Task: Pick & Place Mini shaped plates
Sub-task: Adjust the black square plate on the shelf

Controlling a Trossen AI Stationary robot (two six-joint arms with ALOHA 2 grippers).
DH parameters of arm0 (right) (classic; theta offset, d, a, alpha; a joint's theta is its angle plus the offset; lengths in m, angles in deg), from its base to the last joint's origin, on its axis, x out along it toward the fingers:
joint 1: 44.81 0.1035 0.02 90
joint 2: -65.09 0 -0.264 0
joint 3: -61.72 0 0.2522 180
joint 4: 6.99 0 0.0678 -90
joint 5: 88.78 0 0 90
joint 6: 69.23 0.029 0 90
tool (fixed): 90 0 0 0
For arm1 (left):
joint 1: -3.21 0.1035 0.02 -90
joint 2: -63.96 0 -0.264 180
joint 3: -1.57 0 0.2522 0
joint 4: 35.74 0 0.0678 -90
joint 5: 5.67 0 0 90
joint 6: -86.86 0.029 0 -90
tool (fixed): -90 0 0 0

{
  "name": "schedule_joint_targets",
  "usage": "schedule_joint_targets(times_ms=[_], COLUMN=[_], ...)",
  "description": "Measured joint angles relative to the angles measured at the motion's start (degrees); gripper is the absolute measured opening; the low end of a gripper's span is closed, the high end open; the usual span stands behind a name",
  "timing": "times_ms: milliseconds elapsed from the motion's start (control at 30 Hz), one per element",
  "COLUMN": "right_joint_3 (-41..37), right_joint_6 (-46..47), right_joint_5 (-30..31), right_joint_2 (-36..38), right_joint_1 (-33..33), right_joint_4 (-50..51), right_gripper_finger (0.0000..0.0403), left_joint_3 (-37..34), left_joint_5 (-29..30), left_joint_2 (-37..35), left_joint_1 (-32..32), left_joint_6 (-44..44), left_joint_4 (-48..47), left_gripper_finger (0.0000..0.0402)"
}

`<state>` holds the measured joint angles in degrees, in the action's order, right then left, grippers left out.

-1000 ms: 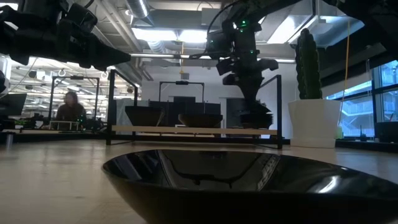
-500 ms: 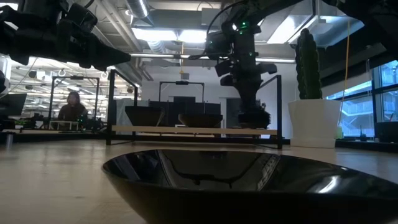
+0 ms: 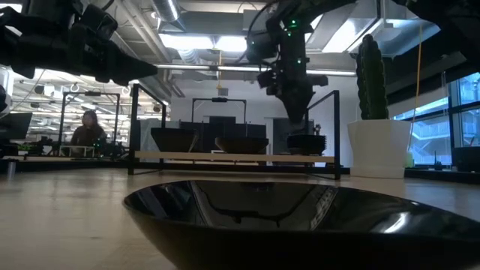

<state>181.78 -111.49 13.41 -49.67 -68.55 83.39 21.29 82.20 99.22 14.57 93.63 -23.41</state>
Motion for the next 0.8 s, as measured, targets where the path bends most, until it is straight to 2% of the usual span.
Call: schedule_joint_targets(times_ms=[133, 233, 400, 500, 567, 667, 733, 800], right_joint_3=[3.0, 6.2, 7.9, 6.6, 6.1, 4.5, 1.2, -3.6], right_joint_6=[5.0, 9.2, 11.6, 12.4, 14.5, 20.6, 24.0, 26.0], right_joint_5=[1.8, -2.4, -11.6, -12.2, -11.4, -3.9, 1.4, 3.2], right_joint_2=[0.0, 0.1, 4.1, 8.7, 11.9, 17.2, 21.4, 25.9], right_joint_1=[0.1, 0.7, 3.4, 5.5, 6.3, 7.3, 7.7, 7.9], right_joint_4=[3.7, 6.3, 6.2, 2.0, 1.0, 1.4, 1.6, 1.5], right_gripper_finger=[0.0096, 0.0077, 0.001, 0.0008, 0.0006, 0.0004, 0.0005, 0.0003], left_joint_3=[0.0, 0.0, 0.0, 0.0, 0.0, 0.0, 0.0, 0.0], left_joint_5=[0.0, 0.0, 0.0, 0.0, 0.0, 0.0, 0.0, 0.0], left_joint_2=[0.0, 0.0, 0.0, 0.0, 0.0, 0.0, 0.0, 0.0], left_joint_1=[0.0, 0.0, 0.0, 0.0, 0.0, 0.0, 0.0, 0.0], left_joint_6=[0.0, 0.0, 0.0, 0.0, 0.0, 0.0, 0.0, 0.0], left_joint_4=[-0.7, -0.7, -0.7, -0.7, -0.7, -0.9, -0.9, -0.9], left_gripper_finger=[0.0008, 0.0006, 0.001, 0.0012, 0.0012, 0.0012, 0.001, 0.0009])
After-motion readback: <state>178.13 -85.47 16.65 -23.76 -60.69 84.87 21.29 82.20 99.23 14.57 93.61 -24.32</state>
